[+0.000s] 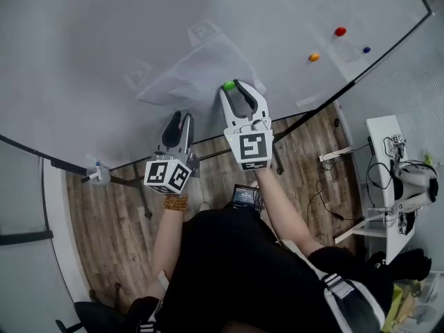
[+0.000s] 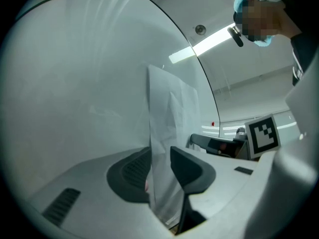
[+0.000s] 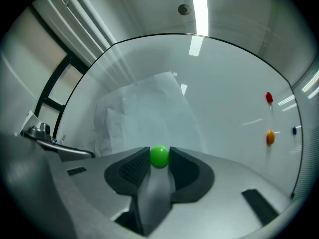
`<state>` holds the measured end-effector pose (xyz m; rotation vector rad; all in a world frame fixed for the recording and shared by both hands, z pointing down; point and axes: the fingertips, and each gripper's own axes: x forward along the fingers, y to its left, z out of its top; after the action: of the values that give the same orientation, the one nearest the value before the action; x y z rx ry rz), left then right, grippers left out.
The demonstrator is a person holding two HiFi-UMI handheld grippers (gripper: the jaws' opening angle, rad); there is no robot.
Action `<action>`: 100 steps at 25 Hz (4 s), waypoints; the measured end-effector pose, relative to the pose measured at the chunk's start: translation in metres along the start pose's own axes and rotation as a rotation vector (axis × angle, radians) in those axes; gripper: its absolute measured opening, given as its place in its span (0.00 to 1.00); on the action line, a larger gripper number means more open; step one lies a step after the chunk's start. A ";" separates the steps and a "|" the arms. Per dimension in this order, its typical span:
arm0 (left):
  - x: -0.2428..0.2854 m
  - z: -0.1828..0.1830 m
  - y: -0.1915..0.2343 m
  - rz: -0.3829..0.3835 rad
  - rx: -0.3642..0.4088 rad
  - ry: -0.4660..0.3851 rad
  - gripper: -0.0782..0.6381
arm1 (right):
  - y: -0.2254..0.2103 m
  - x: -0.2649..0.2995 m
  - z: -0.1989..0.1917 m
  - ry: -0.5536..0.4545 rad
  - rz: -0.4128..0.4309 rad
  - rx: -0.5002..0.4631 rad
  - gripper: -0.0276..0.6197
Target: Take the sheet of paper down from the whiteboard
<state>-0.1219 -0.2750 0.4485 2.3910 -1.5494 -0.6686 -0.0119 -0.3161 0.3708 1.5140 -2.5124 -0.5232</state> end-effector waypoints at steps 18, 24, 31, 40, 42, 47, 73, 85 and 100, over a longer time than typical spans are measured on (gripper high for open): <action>0.002 -0.002 -0.001 -0.005 -0.065 -0.002 0.29 | 0.000 -0.001 0.001 -0.005 0.004 -0.007 0.23; 0.002 -0.001 -0.001 -0.014 -0.082 -0.009 0.29 | 0.001 0.000 0.002 -0.004 0.008 -0.010 0.23; 0.003 0.001 -0.010 -0.062 -0.083 -0.027 0.29 | 0.001 0.000 0.002 -0.006 0.006 -0.009 0.23; -0.002 0.000 -0.029 -0.158 0.026 -0.031 0.29 | 0.002 0.000 0.004 -0.008 0.009 -0.009 0.23; -0.004 -0.006 -0.024 -0.145 0.045 -0.024 0.29 | 0.001 -0.001 0.003 -0.007 0.007 -0.010 0.23; -0.005 0.013 -0.062 -0.318 0.158 0.008 0.33 | 0.001 0.000 0.002 -0.011 0.008 -0.011 0.23; -0.006 0.001 -0.056 -0.423 0.105 -0.051 0.34 | 0.003 0.000 0.002 -0.018 0.032 -0.002 0.23; 0.019 -0.007 -0.053 -0.376 0.123 0.010 0.34 | 0.003 0.000 0.001 -0.015 0.034 -0.020 0.23; 0.036 0.007 -0.044 -0.189 0.156 0.027 0.13 | 0.004 0.000 0.001 -0.006 0.045 -0.076 0.23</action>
<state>-0.0781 -0.2883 0.4149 2.6753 -1.4245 -0.5662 -0.0151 -0.3142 0.3709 1.4280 -2.4945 -0.6105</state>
